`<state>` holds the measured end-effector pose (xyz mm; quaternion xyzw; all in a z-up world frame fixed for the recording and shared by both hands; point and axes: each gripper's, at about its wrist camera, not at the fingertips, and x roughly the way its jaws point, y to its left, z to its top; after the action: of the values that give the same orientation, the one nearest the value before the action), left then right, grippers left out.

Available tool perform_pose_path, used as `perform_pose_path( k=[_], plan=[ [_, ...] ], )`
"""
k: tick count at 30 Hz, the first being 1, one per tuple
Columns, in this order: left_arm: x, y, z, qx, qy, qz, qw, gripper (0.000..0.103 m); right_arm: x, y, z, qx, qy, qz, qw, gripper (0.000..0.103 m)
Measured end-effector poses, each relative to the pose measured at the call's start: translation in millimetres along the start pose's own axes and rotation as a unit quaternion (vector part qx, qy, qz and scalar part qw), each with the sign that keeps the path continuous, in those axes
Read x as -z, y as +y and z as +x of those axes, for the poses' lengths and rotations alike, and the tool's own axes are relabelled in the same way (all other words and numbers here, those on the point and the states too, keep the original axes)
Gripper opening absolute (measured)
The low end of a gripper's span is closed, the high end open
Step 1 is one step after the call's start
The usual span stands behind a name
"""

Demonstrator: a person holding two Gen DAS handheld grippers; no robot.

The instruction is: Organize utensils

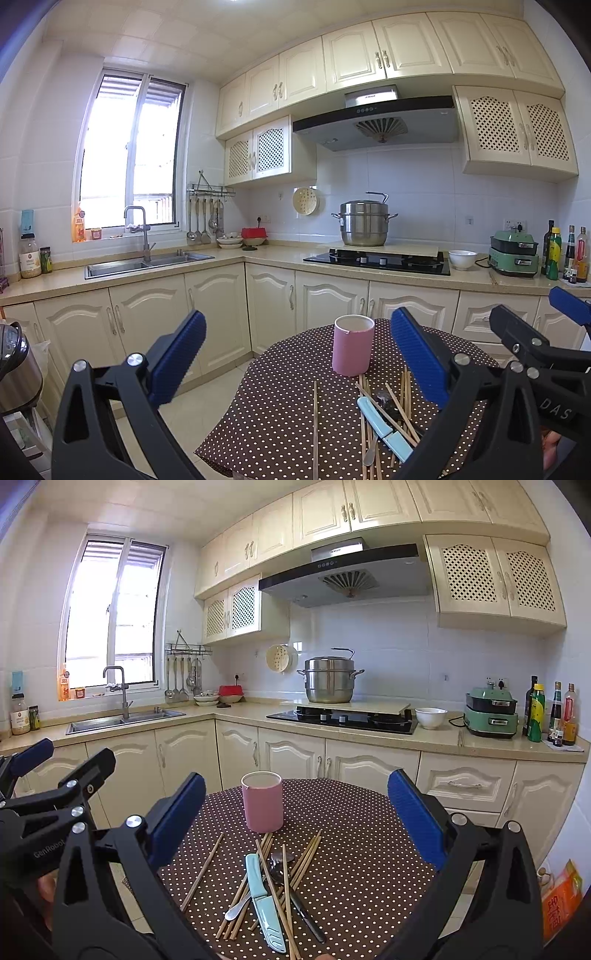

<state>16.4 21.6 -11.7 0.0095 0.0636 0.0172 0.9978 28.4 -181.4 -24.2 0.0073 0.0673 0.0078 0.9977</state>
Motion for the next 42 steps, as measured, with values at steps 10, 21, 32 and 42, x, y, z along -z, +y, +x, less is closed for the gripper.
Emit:
perform_pose_path(
  k=[10,21,32,42],
  plan=[
    [0.6,0.2,0.6,0.000,0.000,0.000,1.0000,0.098,1.4,-0.9,2.9,-0.002,0.002,0.002,1.000,0.097],
    [1.5,-2.7,1.1,0.000,0.002,0.001,1.0000,0.098,3.3,-1.6,3.1,-0.003,0.007,0.005,1.000,0.097],
    [2.0,-4.4,1.4,0.001,0.004,0.000,1.0000,0.098,4.9,-1.5,3.0,-0.003,0.009,0.005,1.000,0.097],
    [2.6,-7.4,3.6,0.001,0.006,0.000,1.0000,0.098,5.0,-1.7,5.0,-0.005,0.015,0.004,1.000,0.097]
  ],
)
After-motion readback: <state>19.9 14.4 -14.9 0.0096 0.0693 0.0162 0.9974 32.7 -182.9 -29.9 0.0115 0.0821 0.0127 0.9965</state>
